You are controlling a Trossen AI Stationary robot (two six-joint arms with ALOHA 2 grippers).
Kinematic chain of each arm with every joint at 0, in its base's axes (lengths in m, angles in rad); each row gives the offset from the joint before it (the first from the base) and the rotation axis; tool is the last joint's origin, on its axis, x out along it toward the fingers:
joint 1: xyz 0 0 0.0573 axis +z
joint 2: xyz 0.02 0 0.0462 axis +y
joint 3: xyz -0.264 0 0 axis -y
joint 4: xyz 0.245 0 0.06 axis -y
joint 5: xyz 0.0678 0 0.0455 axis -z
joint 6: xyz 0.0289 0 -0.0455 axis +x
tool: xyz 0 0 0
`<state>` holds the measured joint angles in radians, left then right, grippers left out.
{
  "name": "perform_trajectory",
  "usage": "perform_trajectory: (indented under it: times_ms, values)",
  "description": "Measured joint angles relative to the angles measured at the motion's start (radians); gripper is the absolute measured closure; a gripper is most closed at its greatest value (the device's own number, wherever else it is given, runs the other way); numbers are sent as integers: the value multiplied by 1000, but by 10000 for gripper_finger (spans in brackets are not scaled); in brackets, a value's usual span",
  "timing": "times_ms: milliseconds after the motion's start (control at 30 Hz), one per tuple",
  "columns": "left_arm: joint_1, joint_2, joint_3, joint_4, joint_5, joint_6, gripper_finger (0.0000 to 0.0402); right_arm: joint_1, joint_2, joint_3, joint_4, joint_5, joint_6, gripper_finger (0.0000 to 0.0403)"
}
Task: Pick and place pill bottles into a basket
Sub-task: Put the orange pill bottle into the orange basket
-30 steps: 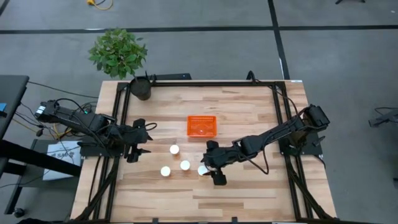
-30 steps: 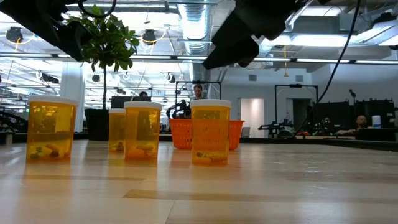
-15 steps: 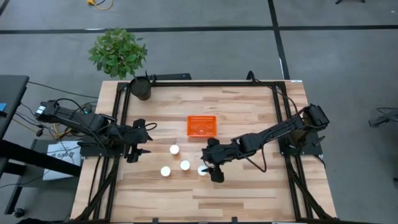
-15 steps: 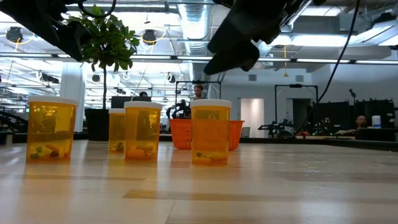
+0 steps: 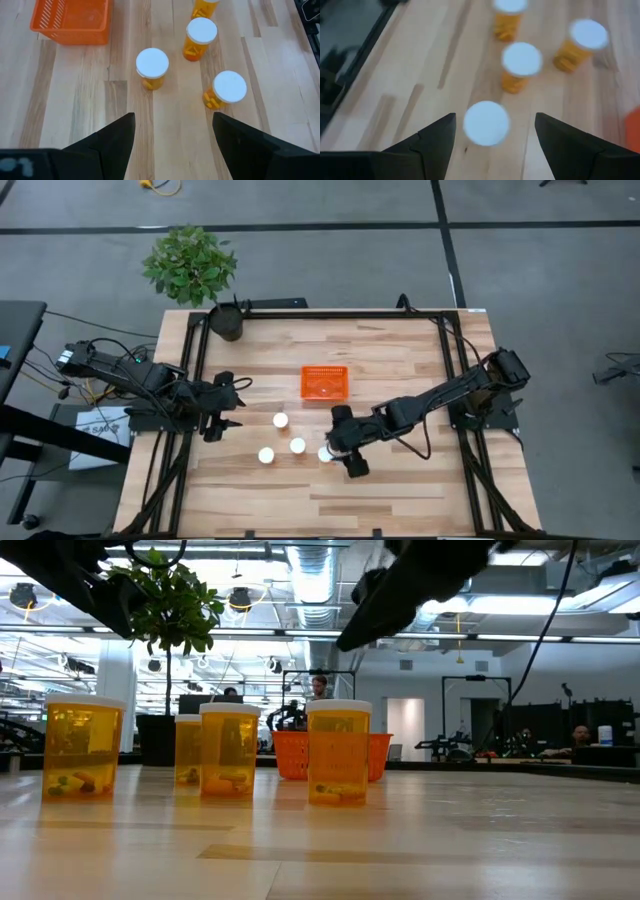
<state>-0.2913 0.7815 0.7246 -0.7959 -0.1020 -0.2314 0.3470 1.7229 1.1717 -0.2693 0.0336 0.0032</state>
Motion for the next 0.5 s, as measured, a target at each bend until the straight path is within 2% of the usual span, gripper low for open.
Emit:
perform_trajectory:
  times_ms: [233,500]
  values:
    - [0,0,0,0,0,3,145,20,0,-19,-27,103,-46,137]
    - [0,0,0,0,10,3,145,44,0,-18,-61,127,14,137]
